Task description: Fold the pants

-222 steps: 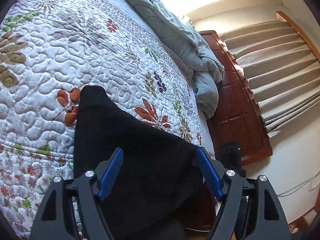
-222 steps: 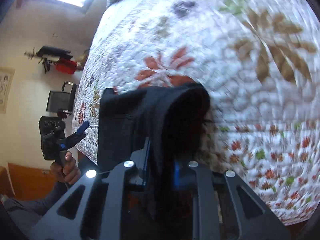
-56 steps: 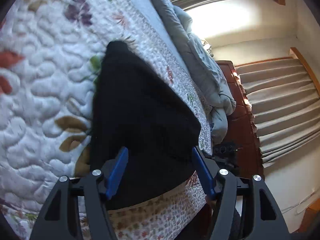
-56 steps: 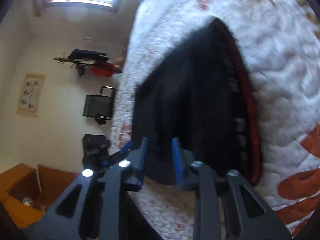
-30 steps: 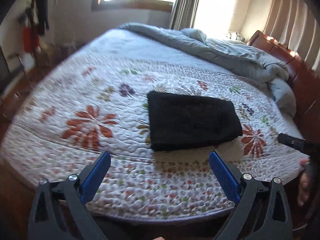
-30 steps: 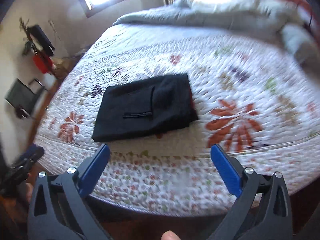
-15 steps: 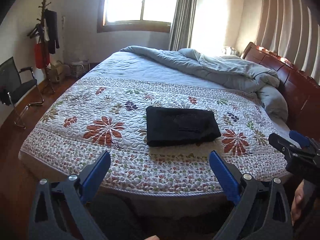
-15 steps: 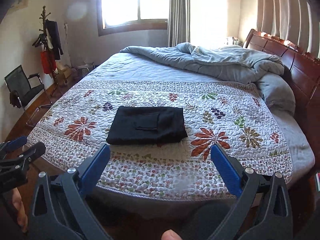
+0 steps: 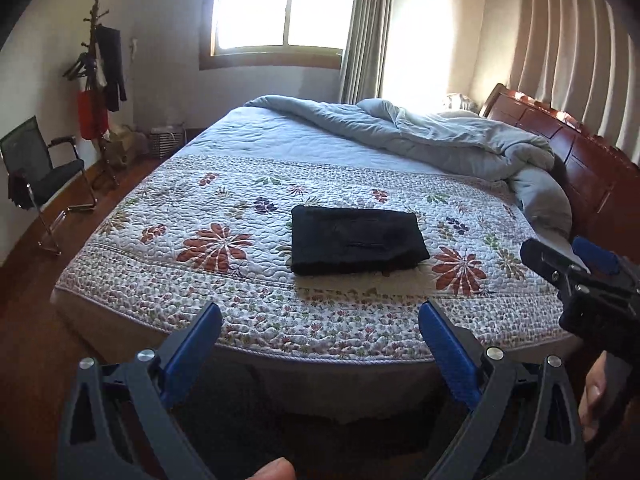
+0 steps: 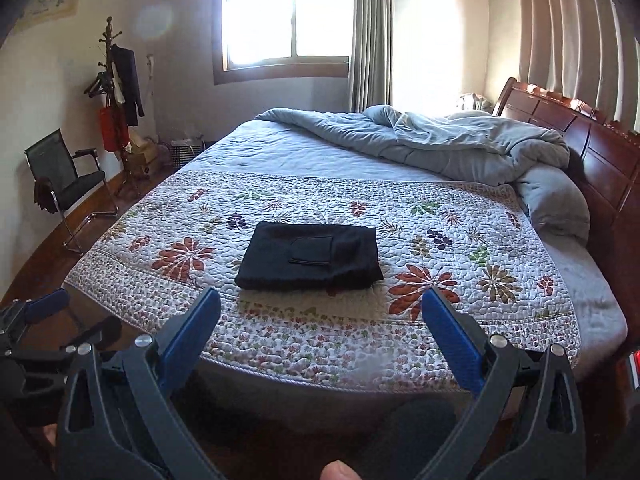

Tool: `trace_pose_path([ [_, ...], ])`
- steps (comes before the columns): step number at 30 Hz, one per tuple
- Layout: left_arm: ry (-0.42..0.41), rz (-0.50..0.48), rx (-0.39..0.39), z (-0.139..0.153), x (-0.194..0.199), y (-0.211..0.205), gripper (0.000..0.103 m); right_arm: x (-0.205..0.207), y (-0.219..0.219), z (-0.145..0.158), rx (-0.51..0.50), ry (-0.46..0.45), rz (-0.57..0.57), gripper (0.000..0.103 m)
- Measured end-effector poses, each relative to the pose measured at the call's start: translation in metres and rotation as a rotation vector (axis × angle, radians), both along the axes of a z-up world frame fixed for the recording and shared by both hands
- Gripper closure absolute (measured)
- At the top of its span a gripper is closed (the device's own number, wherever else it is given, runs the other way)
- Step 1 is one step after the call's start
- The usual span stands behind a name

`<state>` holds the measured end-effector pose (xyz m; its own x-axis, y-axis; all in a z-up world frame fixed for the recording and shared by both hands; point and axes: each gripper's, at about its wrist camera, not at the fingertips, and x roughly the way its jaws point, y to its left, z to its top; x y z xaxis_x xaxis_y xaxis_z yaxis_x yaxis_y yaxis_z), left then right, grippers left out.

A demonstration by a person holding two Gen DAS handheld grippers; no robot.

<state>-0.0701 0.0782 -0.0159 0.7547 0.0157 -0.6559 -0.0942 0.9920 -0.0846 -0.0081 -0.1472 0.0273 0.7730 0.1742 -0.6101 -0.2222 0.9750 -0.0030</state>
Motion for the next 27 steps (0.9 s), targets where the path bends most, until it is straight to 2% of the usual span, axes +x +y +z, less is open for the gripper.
trace_pose_path([
  [4,0.014,0.003,-0.057,0.001,0.001,0.008,0.004,-0.002,0.001,-0.002,0.001,0.002,0.010,0.003],
  [8,0.018,0.039,-0.028,0.002,0.006,0.012,0.004,-0.002,0.002,-0.003,-0.002,-0.003,0.018,0.003],
  [14,-0.005,0.049,-0.045,0.013,0.010,0.018,0.004,0.003,0.006,-0.009,-0.009,0.007,0.040,0.003],
  [17,0.010,0.060,-0.051,0.012,0.016,0.020,0.004,0.007,0.009,-0.010,-0.005,0.015,0.046,0.003],
  [20,0.024,0.074,-0.020,0.009,0.021,0.018,0.004,0.009,0.011,-0.013,0.005,0.026,0.050,0.003],
  [27,0.034,0.067,-0.027,0.007,0.025,0.017,0.004,0.016,0.013,-0.017,0.001,0.055,0.046,0.003],
])
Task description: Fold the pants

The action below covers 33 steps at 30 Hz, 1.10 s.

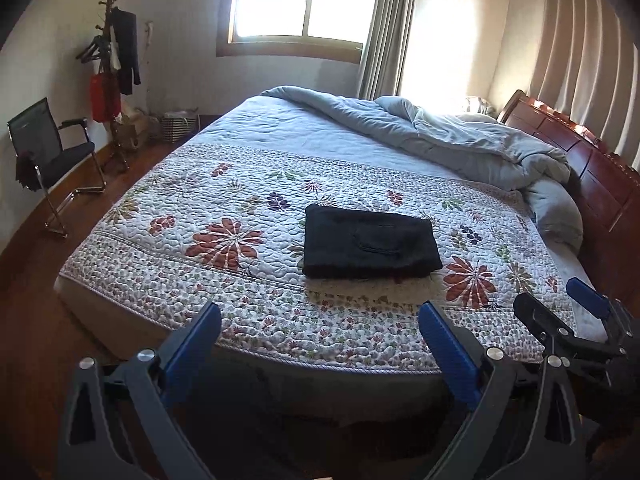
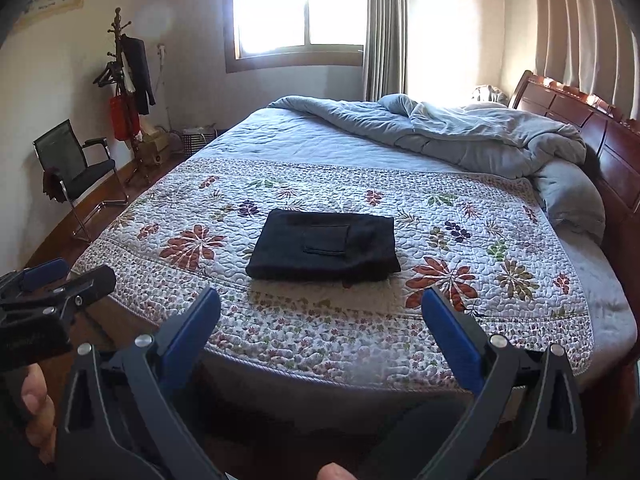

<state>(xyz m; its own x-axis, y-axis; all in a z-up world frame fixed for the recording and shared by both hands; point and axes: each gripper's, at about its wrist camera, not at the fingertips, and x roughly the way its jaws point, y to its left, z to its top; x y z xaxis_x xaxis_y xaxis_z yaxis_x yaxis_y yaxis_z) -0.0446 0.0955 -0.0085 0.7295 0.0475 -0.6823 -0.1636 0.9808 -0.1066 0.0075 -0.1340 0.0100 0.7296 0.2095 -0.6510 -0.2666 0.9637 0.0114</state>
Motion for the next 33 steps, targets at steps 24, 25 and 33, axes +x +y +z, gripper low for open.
trace_pose_path([
  [24,0.027,-0.018,0.003,-0.010,0.027,-0.002,0.004,0.035,-0.001,-0.014,-0.006,0.154,-0.047,0.003],
  [25,0.028,-0.018,0.003,-0.011,0.027,-0.002,0.004,0.035,-0.001,-0.013,-0.011,0.151,-0.053,0.003],
  [33,0.041,-0.022,0.003,-0.011,0.028,-0.007,0.004,0.035,-0.004,-0.010,-0.012,0.148,-0.052,0.003],
])
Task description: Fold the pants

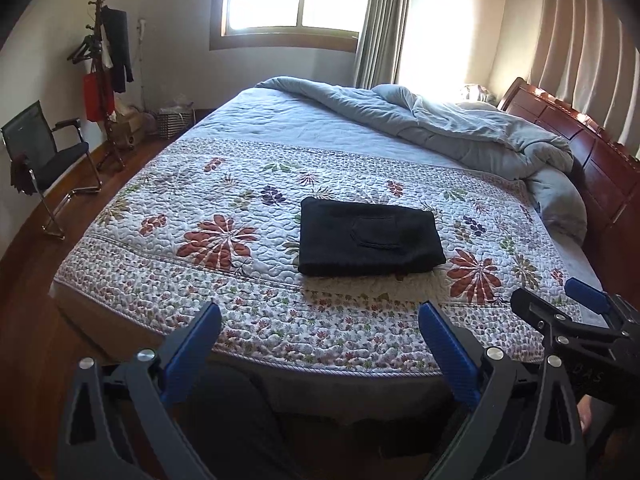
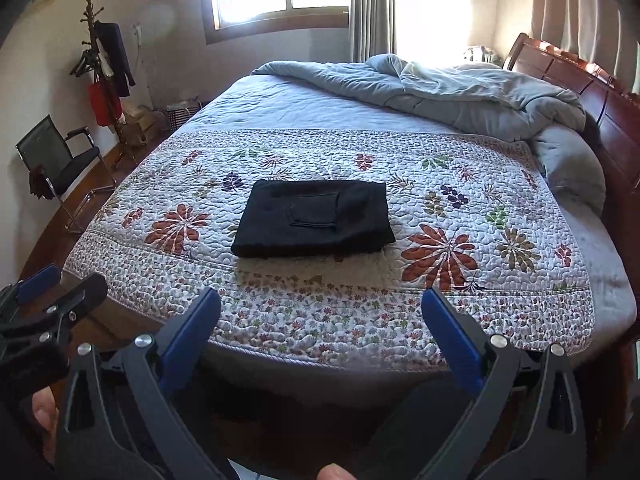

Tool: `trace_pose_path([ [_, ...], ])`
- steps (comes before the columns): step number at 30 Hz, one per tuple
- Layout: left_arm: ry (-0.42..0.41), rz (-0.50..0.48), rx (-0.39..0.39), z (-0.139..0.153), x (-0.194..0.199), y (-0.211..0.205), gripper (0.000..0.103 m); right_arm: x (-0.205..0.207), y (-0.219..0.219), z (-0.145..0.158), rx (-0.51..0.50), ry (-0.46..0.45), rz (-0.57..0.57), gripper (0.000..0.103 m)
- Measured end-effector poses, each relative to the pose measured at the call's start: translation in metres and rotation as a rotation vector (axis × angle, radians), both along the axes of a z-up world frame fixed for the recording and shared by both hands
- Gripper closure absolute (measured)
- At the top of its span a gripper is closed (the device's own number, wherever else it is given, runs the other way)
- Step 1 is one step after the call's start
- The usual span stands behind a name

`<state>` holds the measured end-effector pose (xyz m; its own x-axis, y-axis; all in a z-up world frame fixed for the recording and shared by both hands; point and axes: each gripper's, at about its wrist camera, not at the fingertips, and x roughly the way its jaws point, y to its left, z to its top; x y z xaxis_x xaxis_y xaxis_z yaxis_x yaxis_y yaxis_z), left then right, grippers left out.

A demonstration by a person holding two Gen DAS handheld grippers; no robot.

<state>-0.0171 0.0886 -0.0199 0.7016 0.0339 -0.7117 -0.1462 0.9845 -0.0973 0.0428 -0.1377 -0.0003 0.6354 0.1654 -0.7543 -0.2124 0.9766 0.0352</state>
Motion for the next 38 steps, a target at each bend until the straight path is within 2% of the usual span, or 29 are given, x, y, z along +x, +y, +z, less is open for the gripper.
trace_pose_path([
  [9,-0.008,0.026,0.003,-0.0009,-0.0029,0.0012,0.004,-0.0011,-0.0026,-0.0018,-0.005,0.000,-0.010,0.003],
  [18,-0.002,0.001,-0.021,-0.0015,-0.0032,0.0024,0.004,-0.0013,-0.0011,-0.0017,-0.003,-0.011,-0.009,0.003],
  [38,0.016,0.004,-0.002,-0.0028,-0.0022,0.0006,0.004,-0.0002,-0.0056,-0.0053,-0.004,-0.009,-0.010,0.003],
])
